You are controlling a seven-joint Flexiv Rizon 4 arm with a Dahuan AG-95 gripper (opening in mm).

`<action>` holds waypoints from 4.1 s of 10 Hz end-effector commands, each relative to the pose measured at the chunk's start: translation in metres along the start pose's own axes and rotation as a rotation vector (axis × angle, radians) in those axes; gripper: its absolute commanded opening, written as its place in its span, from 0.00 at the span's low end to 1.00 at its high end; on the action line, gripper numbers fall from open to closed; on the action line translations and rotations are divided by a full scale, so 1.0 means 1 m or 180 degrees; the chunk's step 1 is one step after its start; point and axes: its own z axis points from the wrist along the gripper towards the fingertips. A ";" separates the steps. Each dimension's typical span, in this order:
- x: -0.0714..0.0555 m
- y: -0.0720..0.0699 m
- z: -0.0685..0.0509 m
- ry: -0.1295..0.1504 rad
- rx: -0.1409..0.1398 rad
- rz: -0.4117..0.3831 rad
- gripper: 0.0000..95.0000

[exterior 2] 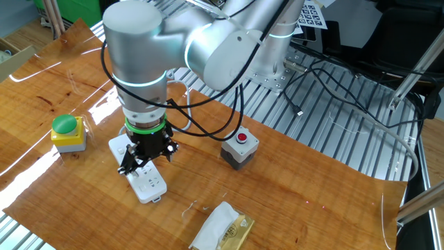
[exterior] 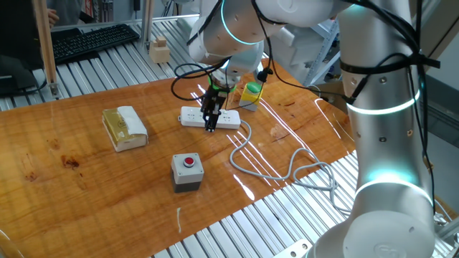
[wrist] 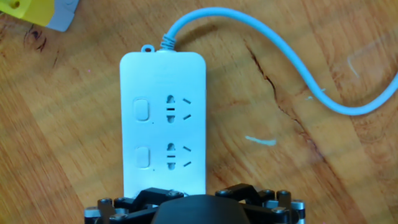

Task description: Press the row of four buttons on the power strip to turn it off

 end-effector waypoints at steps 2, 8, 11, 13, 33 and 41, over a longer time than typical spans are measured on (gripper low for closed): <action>0.001 0.002 0.000 -0.0007 0.0093 -0.0054 1.00; 0.010 -0.003 -0.024 0.0025 0.0286 -0.0512 1.00; 0.036 -0.016 -0.034 0.0096 0.0342 -0.1761 1.00; 0.046 -0.022 -0.038 0.0076 0.0448 -0.2779 0.80; 0.016 0.010 -0.032 -0.0779 0.0437 -0.5643 0.80; -0.005 0.033 -0.034 -0.0639 0.0420 -0.5151 0.80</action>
